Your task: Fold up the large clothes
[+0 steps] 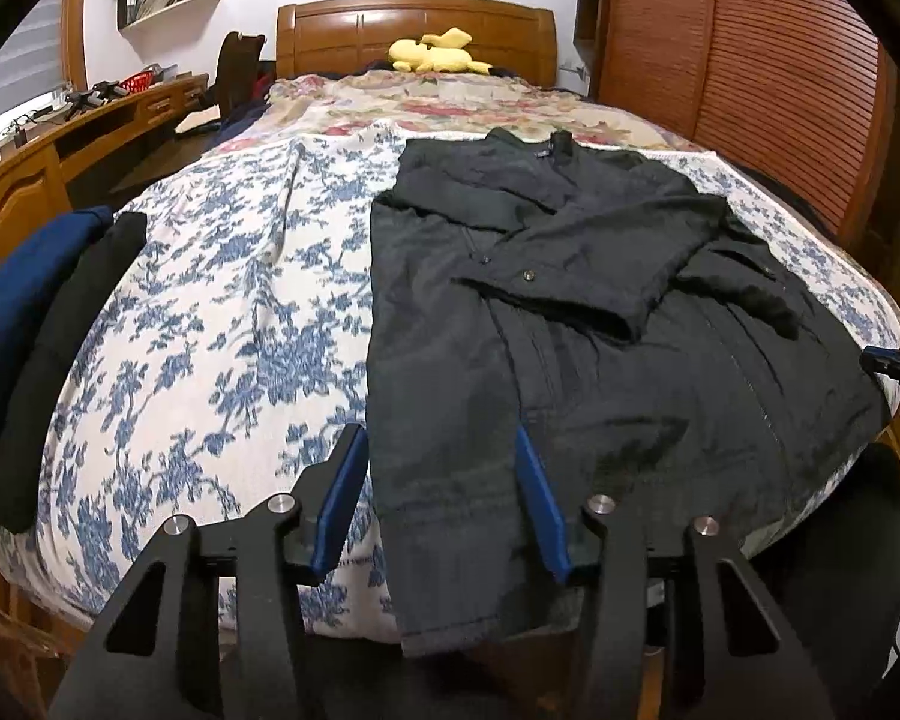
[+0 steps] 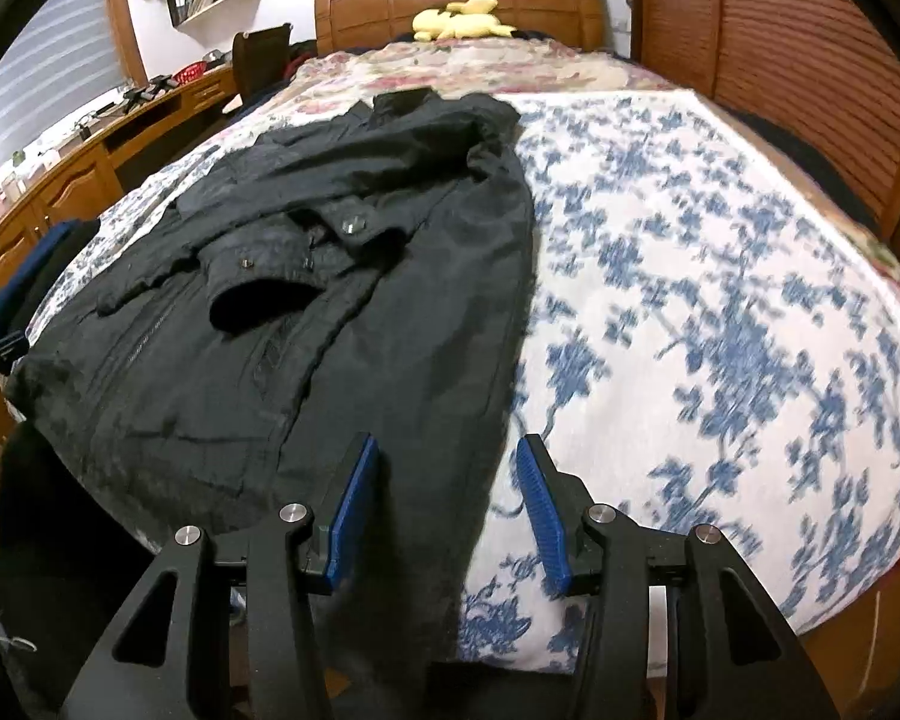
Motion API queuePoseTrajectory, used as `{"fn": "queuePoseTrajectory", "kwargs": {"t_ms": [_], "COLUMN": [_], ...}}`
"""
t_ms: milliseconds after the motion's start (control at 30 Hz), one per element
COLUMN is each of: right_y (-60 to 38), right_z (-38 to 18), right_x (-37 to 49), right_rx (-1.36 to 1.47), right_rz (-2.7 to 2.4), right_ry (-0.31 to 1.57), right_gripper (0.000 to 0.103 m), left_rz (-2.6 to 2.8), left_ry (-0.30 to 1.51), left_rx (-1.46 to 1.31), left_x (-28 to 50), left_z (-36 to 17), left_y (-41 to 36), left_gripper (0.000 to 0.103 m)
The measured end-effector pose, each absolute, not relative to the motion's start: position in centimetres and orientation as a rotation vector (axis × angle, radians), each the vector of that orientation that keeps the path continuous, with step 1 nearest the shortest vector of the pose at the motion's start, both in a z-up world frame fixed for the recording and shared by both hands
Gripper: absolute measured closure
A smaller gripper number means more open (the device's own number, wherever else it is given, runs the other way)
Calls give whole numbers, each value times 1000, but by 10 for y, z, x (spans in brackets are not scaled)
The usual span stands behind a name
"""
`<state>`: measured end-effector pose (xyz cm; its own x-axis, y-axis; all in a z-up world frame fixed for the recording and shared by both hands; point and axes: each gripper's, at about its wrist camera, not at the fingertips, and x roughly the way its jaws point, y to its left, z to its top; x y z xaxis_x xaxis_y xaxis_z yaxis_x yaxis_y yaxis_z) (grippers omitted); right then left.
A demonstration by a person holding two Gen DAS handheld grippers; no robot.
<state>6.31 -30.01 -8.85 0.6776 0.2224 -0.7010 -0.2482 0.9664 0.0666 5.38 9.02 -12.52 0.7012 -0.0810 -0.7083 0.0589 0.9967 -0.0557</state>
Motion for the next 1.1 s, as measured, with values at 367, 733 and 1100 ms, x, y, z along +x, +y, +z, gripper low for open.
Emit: {"fn": "queuePoseTrajectory", "kwargs": {"t_ms": [367,733,1100], "right_y": [-284,-294,-278], "right_z": [-91,-107,-98], "right_x": [58,64,56], "right_rx": [-28,-42,-99], "right_rz": [374,323,361], "right_ry": [726,803,733], "right_gripper": [65,65,83], "left_rz": [-90,-116,-139], "left_ry": [848,842,843], "left_rx": [-39,-74,-73], "left_x": [55,43,40], "left_z": [-145,-149,-149], "left_y": [99,102,100], "left_gripper": [51,53,67]}}
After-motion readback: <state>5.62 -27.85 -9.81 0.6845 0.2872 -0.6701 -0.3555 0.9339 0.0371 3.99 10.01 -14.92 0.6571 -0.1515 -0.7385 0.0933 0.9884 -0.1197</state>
